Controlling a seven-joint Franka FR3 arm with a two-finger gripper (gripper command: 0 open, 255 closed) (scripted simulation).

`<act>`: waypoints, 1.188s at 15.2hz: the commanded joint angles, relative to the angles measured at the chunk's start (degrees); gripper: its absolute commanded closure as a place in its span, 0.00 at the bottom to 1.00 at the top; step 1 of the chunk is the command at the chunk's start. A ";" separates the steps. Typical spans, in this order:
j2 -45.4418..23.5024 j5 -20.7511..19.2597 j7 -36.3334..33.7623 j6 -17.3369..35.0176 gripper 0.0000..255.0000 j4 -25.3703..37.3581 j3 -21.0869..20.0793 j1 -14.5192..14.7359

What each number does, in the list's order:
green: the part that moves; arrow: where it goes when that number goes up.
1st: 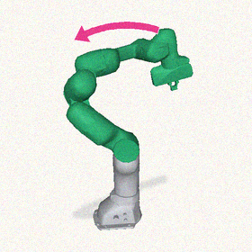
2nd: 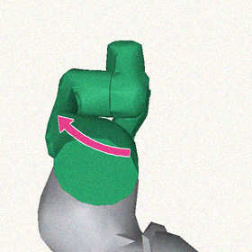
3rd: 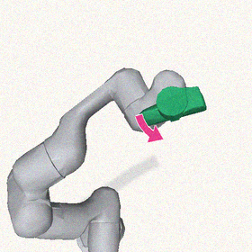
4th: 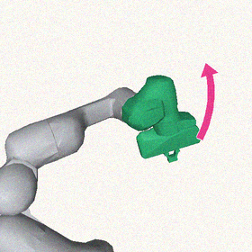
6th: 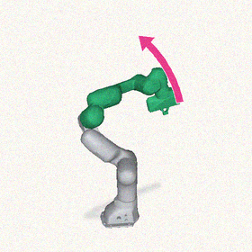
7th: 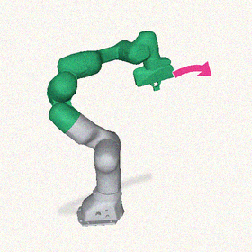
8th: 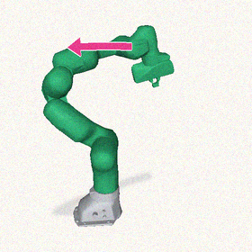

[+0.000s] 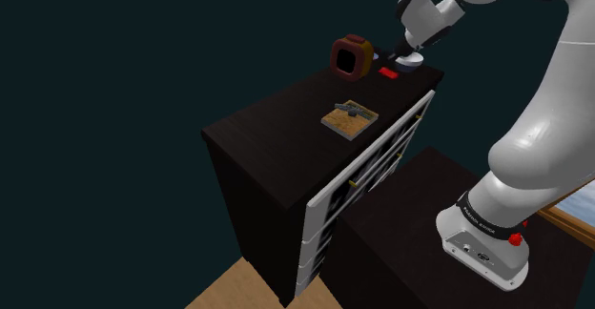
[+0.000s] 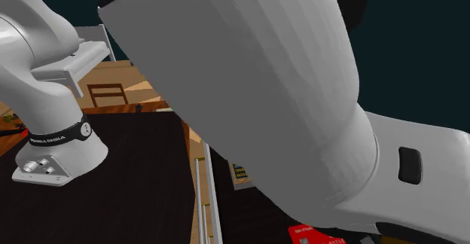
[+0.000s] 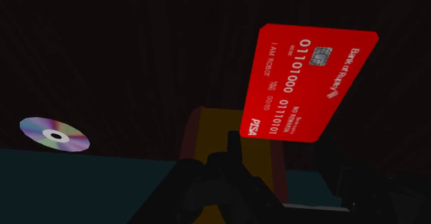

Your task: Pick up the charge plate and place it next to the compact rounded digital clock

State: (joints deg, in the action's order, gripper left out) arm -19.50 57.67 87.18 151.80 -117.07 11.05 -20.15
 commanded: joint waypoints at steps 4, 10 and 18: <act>-3.02 4.04 4.12 1.57 1.00 0.63 -1.53 -1.08; -6.63 8.69 8.98 3.26 1.00 1.64 -3.42 -2.44; -12.26 15.22 16.07 5.42 1.00 3.91 -6.17 -4.50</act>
State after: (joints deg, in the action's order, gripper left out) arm -30.59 71.76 101.98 156.90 -113.78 5.34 -24.24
